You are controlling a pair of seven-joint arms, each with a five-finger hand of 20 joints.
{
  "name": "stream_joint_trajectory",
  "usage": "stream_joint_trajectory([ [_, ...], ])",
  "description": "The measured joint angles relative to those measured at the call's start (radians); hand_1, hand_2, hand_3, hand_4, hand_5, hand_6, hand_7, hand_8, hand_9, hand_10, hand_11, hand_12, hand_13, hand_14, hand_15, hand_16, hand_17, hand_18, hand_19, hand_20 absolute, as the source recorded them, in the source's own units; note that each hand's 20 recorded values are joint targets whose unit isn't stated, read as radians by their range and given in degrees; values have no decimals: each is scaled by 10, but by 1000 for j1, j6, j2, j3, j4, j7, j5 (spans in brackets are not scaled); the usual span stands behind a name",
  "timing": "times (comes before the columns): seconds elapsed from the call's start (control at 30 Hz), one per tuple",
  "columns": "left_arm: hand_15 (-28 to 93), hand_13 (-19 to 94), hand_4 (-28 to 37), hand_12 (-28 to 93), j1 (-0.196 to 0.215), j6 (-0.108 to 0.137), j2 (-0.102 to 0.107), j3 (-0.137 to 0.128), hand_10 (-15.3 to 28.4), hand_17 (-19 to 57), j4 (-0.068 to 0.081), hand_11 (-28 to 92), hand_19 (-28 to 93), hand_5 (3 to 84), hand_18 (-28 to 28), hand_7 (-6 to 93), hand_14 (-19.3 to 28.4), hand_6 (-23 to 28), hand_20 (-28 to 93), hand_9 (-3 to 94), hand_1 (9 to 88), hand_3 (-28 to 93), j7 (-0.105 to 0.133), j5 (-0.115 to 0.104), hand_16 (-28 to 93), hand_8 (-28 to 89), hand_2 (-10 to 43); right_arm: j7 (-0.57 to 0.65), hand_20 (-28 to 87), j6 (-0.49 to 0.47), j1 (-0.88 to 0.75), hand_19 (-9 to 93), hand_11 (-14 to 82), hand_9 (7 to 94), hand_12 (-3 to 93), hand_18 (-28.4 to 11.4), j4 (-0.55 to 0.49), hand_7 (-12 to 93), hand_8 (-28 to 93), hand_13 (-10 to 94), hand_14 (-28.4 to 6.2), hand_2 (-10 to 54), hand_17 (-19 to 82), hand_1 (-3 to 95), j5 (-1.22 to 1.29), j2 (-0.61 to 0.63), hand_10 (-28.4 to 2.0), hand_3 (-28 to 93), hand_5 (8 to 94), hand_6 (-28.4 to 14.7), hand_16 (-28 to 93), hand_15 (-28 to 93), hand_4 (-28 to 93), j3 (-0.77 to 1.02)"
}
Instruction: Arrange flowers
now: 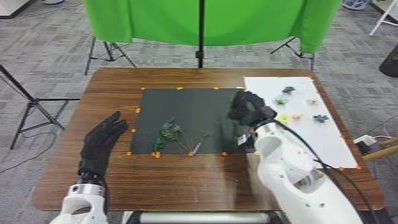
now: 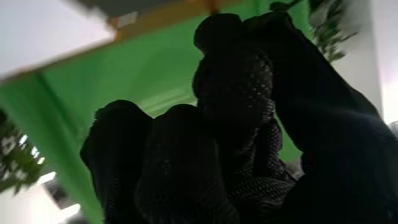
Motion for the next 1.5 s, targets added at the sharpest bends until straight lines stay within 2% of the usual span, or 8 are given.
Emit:
stream_joint_trajectory([
  [0.33,113,373,-227,126,0,-2,-1,0,114,94,0,114,23,441,108,80,139,29,200,458,221,689,-2,0,1,-63,-51,-32,684,-31,-80,932,501,932,234,-102,13,372,209,937,-20,-95,739,561,-19,-15,-92,561,794,-33,274,716,20,-33],
  [0.83,112,373,-229,126,-3,-6,-1,3,114,94,1,114,23,440,108,79,139,29,200,457,219,694,-4,1,1,-62,-53,-52,684,-11,-62,932,494,926,237,-108,56,368,177,937,-23,-95,726,571,-17,-26,-95,512,778,-20,292,699,-38,-39],
  [1.17,112,372,-227,126,-3,-16,-1,3,113,93,2,113,23,438,109,80,139,27,199,456,220,695,-3,1,1,-63,-57,-76,684,-16,-53,932,495,919,239,-110,58,327,160,937,-25,-95,717,574,-18,-16,-97,407,773,-21,313,687,-21,-37],
  [1.2,112,372,-227,126,-3,-17,-1,3,113,93,2,113,23,437,109,80,139,26,199,456,221,694,-3,1,1,-63,-57,-79,680,-17,-53,932,494,919,242,-106,56,327,140,935,-23,-95,719,681,-17,-13,-95,79,771,-22,314,692,223,-37],
  [1.23,112,372,-227,126,-3,-18,-1,3,113,93,2,112,23,437,109,80,139,27,199,456,221,695,-3,1,1,-63,-60,-82,683,-17,-53,932,495,918,241,-110,56,315,149,936,-25,-95,716,763,-17,-11,-97,-159,769,-22,313,689,373,-36],
  [1.27,112,371,-226,126,-4,-19,-1,3,113,93,2,112,24,437,109,80,139,26,199,456,220,697,-3,1,1,-63,-61,-86,684,-18,-53,932,495,917,240,-111,55,297,151,936,-25,-95,715,791,-17,-9,-97,-240,767,-23,314,687,422,-36],
  [1.47,112,371,-224,126,-4,-23,-3,3,112,92,2,111,23,436,109,79,139,25,199,454,221,695,-4,2,1,-62,-63,-102,685,-18,-54,932,497,915,240,-112,54,213,122,935,-27,-95,713,771,-16,5,-98,-278,748,-22,318,685,476,-29],
  [1.5,112,371,-224,127,-4,-24,-3,3,112,92,2,111,23,436,109,80,138,25,199,454,223,693,-4,3,1,-62,-62,-103,688,-17,-55,932,496,915,240,-112,51,216,102,934,-18,-95,712,678,-16,8,-99,-59,745,-21,316,690,350,-26],
])
